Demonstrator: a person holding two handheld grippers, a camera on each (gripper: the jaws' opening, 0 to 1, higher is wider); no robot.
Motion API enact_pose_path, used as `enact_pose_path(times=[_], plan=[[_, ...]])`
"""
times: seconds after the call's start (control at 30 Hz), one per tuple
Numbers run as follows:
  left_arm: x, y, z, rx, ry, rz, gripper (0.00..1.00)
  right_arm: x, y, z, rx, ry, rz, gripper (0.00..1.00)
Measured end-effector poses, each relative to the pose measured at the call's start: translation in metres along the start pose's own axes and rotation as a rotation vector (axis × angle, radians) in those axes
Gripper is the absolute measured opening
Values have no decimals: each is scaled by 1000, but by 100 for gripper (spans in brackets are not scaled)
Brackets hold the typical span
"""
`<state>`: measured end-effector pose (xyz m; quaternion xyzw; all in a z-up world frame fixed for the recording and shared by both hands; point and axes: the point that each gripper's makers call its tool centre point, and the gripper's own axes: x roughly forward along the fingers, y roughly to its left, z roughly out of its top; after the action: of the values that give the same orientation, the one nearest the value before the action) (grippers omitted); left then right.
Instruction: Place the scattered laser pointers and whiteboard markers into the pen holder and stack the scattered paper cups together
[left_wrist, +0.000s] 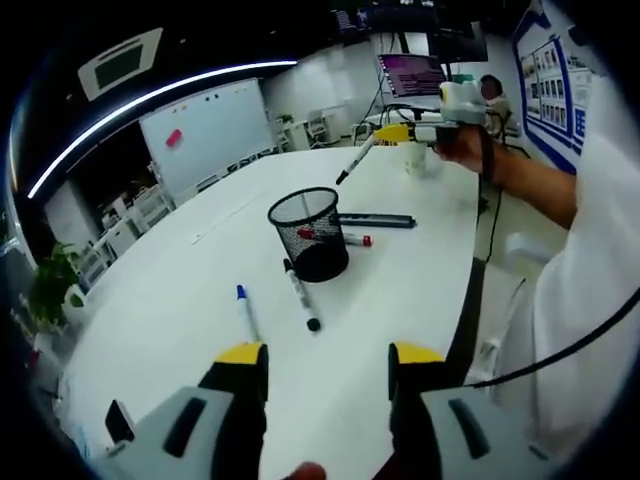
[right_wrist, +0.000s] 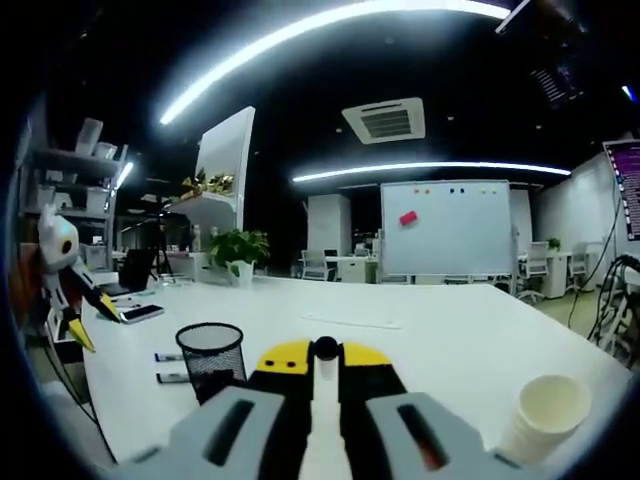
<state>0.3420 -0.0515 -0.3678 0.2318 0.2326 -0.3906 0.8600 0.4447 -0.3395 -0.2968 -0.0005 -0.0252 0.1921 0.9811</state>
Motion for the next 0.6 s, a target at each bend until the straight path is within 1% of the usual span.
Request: enact_pose_path(times=[0.2,0.6], plan=[[1,-2,0,3,3,-8,49,0,9,12,-7,-43,26,9],[1,1,0,11,8,-10,49,5,17,19,-21,-59,46,9]])
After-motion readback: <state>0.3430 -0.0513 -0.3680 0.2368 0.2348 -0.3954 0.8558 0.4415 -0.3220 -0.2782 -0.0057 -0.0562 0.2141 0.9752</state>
